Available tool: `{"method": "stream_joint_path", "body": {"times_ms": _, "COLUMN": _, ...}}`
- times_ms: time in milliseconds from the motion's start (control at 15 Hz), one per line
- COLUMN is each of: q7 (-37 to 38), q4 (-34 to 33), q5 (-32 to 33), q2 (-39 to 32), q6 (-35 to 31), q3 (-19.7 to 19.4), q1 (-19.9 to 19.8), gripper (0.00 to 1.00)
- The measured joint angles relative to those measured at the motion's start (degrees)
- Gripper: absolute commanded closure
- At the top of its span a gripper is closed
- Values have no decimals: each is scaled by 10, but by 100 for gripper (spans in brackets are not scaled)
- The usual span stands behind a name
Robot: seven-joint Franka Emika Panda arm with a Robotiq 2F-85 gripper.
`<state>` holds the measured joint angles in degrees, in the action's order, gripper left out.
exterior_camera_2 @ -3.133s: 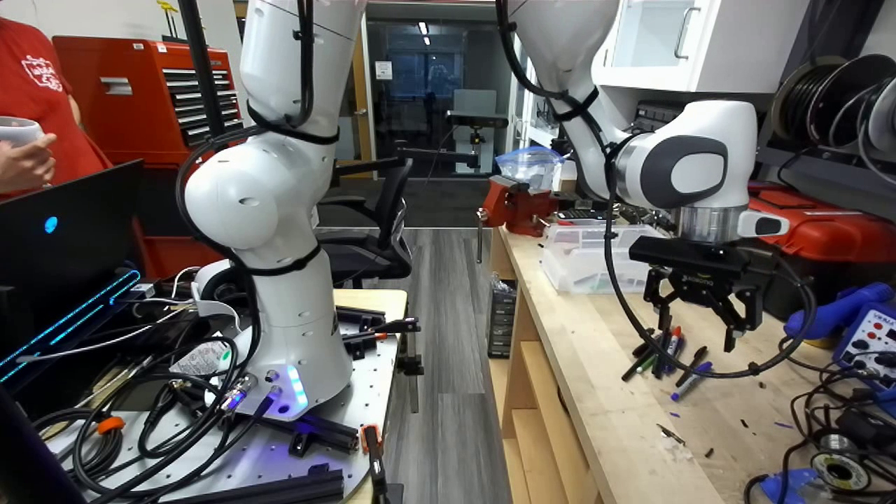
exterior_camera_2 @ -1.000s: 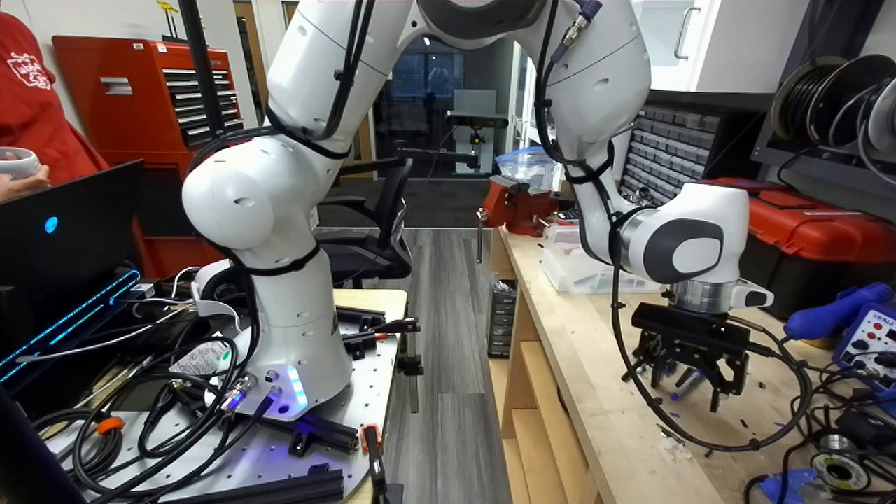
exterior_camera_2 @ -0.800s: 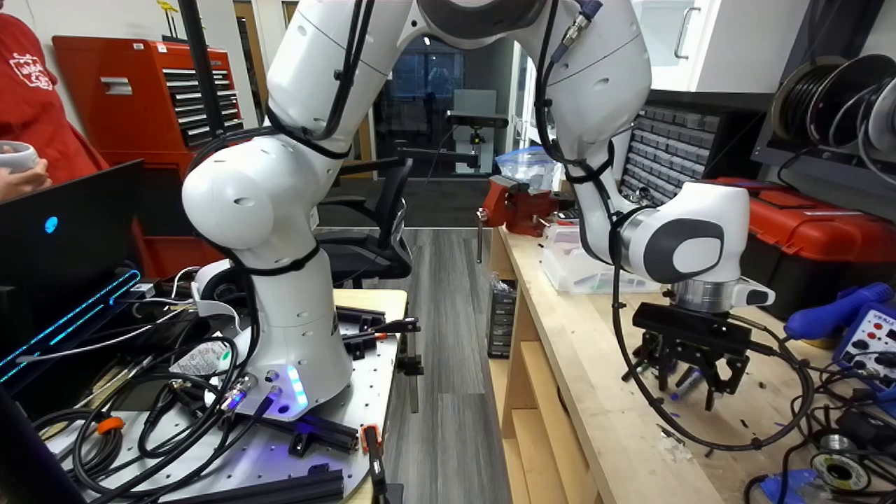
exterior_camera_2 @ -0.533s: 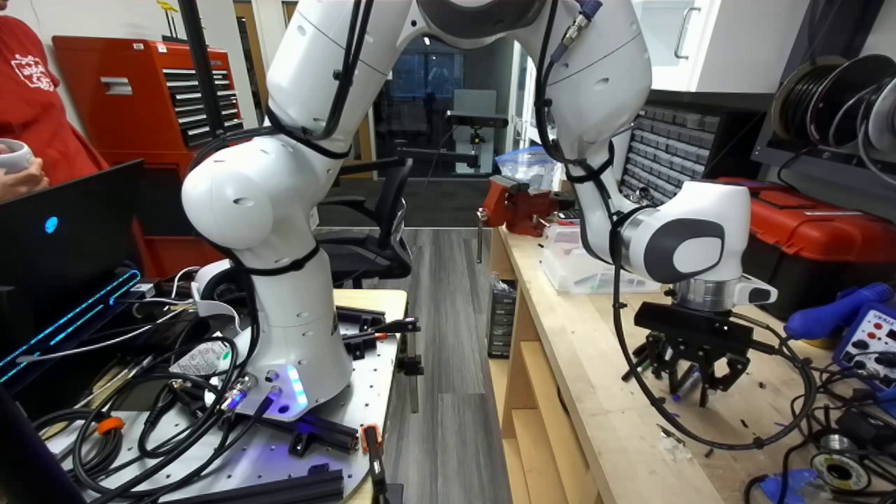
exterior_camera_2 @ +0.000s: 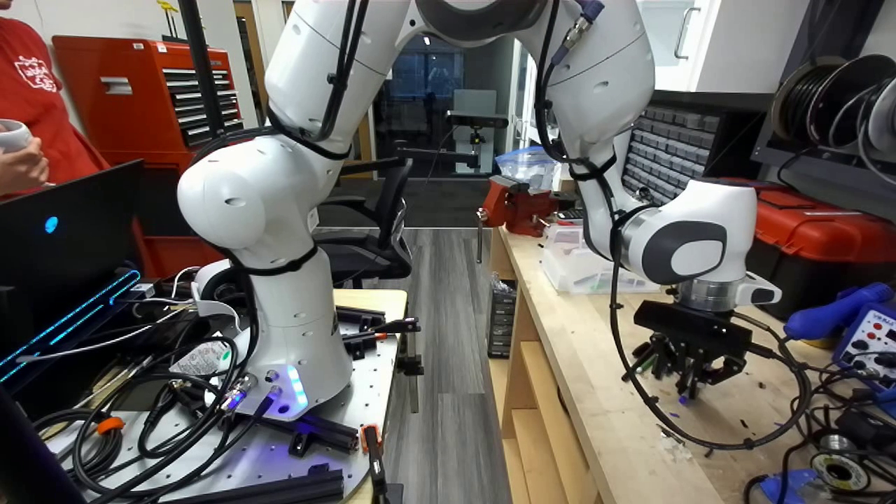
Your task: Pick up the blue marker and put it in the box
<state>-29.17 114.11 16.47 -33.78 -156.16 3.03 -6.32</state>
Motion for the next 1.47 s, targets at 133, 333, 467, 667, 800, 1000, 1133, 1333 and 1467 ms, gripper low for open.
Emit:
{"method": "stream_joint_path", "body": {"times_ms": 133, "q7": 0, "q4": 0, "q5": 0, "q2": 3, "q6": -2, "q3": 3, "q1": 0, "gripper": 97}}
{"method": "stream_joint_path", "body": {"times_ms": 333, "q7": 0, "q4": 0, "q5": 0, "q2": 20, "q6": -1, "q3": 10, "q1": 2, "gripper": 97}}
{"method": "stream_joint_path", "body": {"times_ms": 467, "q7": 1, "q4": 2, "q5": 1, "q2": 41, "q6": 2, "q3": 12, "q1": 10, "gripper": 97}}
{"method": "stream_joint_path", "body": {"times_ms": 667, "q7": 9, "q4": 4, "q5": 2, "q2": 83, "q6": 38, "q3": 11, "q1": 30, "gripper": 97}}
{"method": "stream_joint_path", "body": {"times_ms": 800, "q7": 18, "q4": 3, "q5": 2, "q2": 113, "q6": 83, "q3": 11, "q1": 47, "gripper": 97}}
{"method": "stream_joint_path", "body": {"times_ms": 1000, "q7": 42, "q4": -11, "q5": 0, "q2": 145, "q6": 165, "q3": 12, "q1": 74, "gripper": 97}}
{"method": "stream_joint_path", "body": {"times_ms": 1133, "q7": 63, "q4": -31, "q5": -7, "q2": 155, "q6": 220, "q3": 15, "q1": 90, "gripper": 97}}
{"method": "stream_joint_path", "body": {"times_ms": 1333, "q7": 103, "q4": -70, "q5": -27, "q2": 156, "q6": 284, "q3": 23, "q1": 107, "gripper": 97}}
{"method": "stream_joint_path", "body": {"times_ms": 1467, "q7": 141, "q4": -95, "q5": -45, "q2": 155, "q6": 318, "q3": 27, "q1": 116, "gripper": 97}}
